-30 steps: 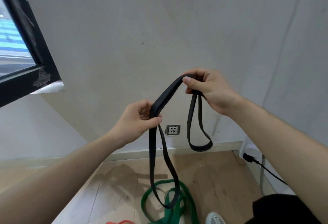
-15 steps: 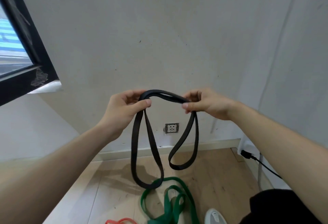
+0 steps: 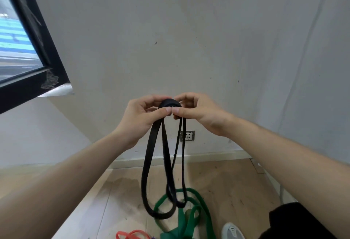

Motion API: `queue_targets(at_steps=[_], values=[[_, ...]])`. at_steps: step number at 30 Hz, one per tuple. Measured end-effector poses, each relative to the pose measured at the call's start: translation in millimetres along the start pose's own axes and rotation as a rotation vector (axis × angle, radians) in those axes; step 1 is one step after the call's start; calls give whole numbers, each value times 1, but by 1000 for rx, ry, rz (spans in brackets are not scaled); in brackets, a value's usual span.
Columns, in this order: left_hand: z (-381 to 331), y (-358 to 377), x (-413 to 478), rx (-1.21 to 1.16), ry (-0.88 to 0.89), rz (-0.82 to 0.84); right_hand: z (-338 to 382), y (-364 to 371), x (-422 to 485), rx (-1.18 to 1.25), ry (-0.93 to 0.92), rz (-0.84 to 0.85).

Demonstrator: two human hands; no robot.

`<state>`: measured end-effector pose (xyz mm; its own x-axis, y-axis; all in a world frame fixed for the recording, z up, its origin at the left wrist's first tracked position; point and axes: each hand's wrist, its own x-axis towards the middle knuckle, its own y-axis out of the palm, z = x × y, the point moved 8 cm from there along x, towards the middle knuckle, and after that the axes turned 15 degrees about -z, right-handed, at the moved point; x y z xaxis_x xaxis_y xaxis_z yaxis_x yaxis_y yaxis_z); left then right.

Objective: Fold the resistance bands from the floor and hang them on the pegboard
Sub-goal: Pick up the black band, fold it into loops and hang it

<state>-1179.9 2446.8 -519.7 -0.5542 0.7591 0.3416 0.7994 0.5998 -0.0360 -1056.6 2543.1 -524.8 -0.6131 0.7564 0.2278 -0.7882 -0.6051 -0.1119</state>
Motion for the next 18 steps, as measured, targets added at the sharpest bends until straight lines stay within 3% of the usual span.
queue_targets(at_steps=[9,18], values=[[12,7,-6,78,-30,47,25,-2,-2,-32,-121,-98],[19,11,-11,92,-91,100,54,-49,7,94,-186,-320]])
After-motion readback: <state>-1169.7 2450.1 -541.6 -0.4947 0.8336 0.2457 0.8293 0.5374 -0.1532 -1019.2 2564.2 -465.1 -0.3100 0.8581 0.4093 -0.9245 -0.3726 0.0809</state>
